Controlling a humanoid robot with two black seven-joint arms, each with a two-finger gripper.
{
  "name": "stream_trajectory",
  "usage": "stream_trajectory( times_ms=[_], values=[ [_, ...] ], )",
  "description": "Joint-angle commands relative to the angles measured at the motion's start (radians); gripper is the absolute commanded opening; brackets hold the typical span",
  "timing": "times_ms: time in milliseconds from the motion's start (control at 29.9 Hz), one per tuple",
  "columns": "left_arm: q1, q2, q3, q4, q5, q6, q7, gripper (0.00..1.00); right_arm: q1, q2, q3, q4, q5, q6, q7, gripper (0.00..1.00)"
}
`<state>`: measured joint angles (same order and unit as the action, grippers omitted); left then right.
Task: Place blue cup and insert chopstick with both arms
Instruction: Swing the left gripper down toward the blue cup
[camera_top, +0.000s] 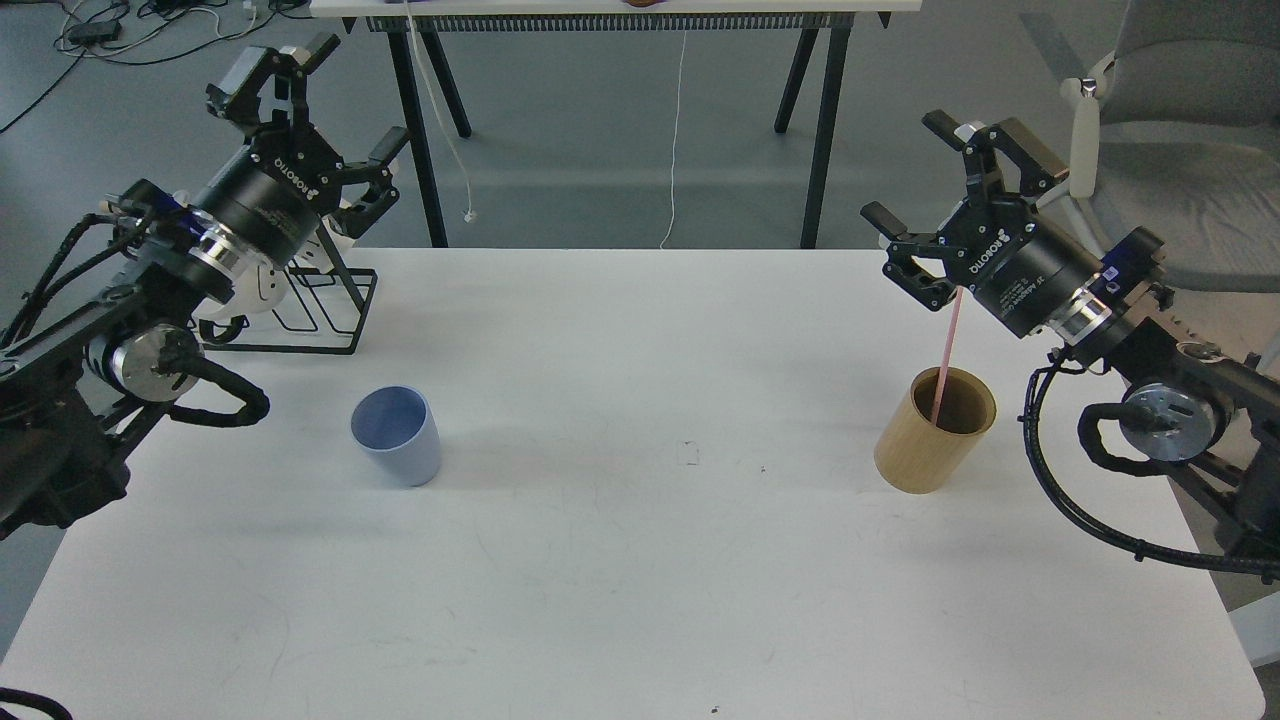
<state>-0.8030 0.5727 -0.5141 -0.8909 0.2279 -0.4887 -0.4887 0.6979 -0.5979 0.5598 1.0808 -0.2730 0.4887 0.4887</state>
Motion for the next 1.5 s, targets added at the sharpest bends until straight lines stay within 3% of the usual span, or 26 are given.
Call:
stream_trajectory(
  times_ms=[0, 200, 468, 835, 1069, 1470],
  values=[
    [-0.044, 0.065, -0.006, -0.051, 0.134, 0.000, 0.000, 1.00, 0.003, -0.005, 0.002, 0.002, 0.000, 0.000, 0.000, 0.97],
    [-0.125, 0.183, 0.046, -0.186, 0.404, 0.000, 0.000, 1.00, 0.006, -0.034, 0.029, 0.001, 0.000, 0.000, 0.000, 0.97],
    [-0.349, 0.300, 0.394, -0.237, 0.531, 0.000, 0.000, 1.00, 0.008, -0.056, 0.042, 0.001, 0.000, 0.000, 0.000, 0.97],
    [-0.423, 0.351, 0.402, -0.283, 0.605, 0.000, 0.000, 1.00, 0.006, -0.056, 0.077, 0.010, 0.001, 0.000, 0.000, 0.97],
    [-0.420, 0.337, 0.416, -0.267, 0.842, 0.000, 0.000, 1.00, 0.006, -0.049, 0.098, 0.011, 0.001, 0.000, 0.000, 0.97],
    [-0.426, 0.296, 0.551, -0.266, 1.083, 0.000, 0.000, 1.00, -0.002, -0.056, 0.098, 0.013, 0.001, 0.000, 0.000, 0.97]
  ],
)
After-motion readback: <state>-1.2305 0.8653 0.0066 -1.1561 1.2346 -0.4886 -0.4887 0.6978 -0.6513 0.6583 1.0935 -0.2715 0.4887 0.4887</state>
